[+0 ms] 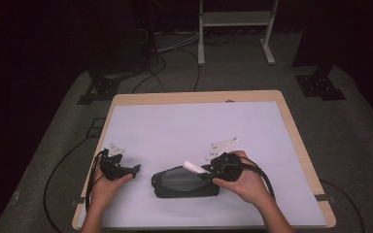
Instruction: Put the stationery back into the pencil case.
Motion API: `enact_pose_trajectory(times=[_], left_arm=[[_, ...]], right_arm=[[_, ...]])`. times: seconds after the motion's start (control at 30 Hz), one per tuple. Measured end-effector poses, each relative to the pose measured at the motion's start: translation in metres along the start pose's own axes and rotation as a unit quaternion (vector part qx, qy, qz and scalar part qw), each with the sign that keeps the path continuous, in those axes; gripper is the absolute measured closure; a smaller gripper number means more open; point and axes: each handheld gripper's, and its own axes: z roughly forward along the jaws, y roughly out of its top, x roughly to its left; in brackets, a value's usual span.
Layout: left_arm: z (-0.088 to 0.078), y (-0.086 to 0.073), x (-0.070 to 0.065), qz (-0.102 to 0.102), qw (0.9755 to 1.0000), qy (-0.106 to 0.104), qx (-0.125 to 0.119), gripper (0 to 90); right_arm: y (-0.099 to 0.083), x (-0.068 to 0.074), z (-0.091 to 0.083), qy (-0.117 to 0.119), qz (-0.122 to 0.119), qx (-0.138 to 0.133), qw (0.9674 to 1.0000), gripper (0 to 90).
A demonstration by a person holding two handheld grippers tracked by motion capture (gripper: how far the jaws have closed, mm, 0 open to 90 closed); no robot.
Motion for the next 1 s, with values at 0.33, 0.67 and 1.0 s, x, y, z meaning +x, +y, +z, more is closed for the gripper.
enact_pose_trajectory(times=[0.33, 0.67, 1.0], left_arm=[[0.0, 0.0, 0.0, 0.0, 1.0, 0.0, 0.0, 1.6], [0.0, 0.0, 0.0, 0.0, 1.0, 0.0, 0.0, 1.6], [0.0, 0.0, 0.0, 0.0, 1.0, 0.0, 0.0, 1.6]], right_arm=[[0.008, 0.005, 0.016, 0.024, -0.021, 0.011, 0.9994, 70.2], [0.014, 0.007, 0.032, 0.035, -0.03, 0.029, 0.9985, 70.2], [0.014, 0.008, 0.041, 0.042, -0.041, 0.046, 0.9972, 70.2]])
